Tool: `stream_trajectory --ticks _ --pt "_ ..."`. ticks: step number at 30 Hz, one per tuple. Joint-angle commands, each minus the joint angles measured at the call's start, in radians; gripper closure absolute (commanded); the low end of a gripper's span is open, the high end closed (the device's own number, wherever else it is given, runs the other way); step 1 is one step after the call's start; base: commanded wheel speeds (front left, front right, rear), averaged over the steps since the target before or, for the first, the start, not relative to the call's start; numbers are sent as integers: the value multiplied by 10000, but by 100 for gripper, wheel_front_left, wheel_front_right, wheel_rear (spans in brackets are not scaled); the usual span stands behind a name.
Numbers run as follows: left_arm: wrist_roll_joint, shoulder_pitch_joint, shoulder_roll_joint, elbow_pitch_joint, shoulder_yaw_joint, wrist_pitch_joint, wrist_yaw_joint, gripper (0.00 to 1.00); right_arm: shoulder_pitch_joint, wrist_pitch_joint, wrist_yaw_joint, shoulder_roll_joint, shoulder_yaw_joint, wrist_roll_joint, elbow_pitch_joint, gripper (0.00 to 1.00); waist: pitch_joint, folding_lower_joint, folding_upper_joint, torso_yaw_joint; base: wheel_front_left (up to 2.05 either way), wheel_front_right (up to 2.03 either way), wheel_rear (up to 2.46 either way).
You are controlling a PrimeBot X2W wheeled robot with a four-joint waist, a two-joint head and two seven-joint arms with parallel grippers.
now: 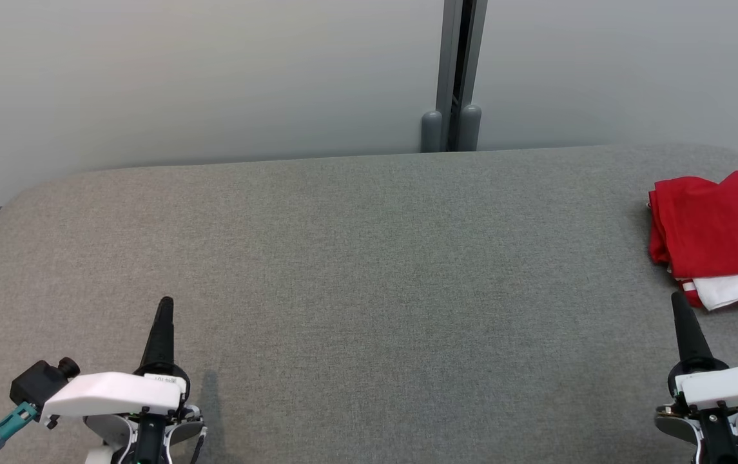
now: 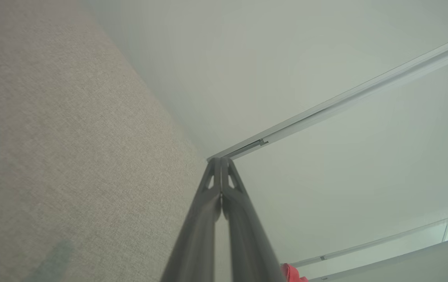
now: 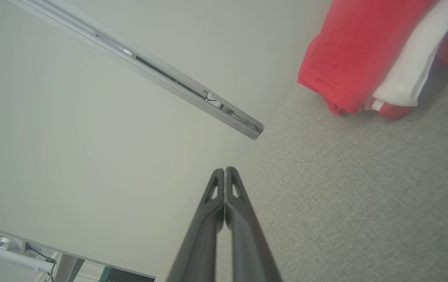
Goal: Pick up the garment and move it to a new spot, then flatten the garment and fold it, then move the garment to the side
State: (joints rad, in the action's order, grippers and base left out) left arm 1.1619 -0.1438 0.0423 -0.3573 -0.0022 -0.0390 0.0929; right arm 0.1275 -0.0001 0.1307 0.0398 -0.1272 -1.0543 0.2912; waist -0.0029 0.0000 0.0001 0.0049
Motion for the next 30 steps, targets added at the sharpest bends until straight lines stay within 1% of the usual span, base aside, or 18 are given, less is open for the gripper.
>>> stream_trajectory --ticks 1,30 --pt "163 -289 68 68 60 37 60 100 229 52 1 99 -68 -203 -70 100 1 0 -1 0 0 0 0" --pt "2537 -811 90 -146 262 699 239 100 377 835 1 124 -482 -2985 75 100 35 0 -1 -25 0 0 0"
